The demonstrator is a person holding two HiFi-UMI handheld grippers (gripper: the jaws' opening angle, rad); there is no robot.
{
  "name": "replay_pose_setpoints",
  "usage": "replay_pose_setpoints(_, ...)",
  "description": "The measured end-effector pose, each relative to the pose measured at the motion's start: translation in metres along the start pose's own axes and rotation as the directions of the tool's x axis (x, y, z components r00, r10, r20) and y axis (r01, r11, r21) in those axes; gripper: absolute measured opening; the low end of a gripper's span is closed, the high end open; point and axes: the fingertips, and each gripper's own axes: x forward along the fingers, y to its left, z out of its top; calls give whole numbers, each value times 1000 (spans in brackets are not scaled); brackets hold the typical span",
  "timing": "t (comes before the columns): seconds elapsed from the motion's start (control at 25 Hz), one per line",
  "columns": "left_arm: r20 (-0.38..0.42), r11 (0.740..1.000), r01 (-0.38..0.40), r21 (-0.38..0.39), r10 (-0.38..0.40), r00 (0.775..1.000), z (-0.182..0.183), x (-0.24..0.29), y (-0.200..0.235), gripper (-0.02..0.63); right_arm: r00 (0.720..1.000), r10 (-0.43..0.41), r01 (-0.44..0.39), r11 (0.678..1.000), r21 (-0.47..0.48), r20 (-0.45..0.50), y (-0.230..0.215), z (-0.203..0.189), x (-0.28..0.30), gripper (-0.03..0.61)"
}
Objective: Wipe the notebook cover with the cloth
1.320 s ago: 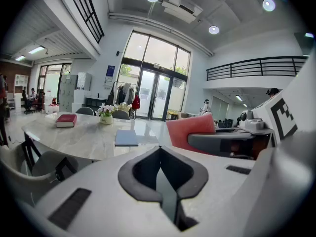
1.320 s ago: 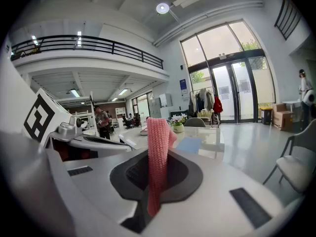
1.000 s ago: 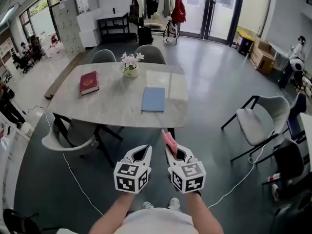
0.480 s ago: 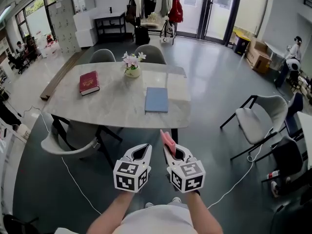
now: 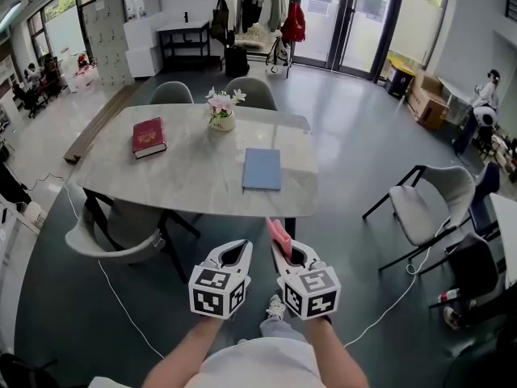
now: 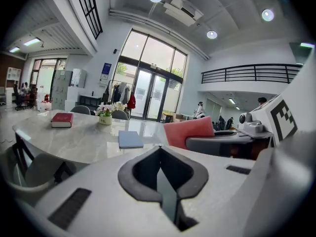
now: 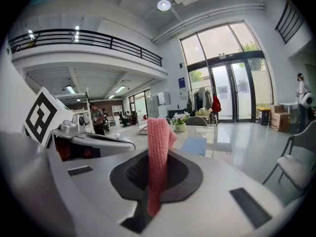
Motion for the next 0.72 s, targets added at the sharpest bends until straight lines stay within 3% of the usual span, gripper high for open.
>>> replay_pose_setpoints(0.72,-30,999,-47,2,47,998,26,84,40,6,999,43,-42,999,26,-11,-67,13,74,15)
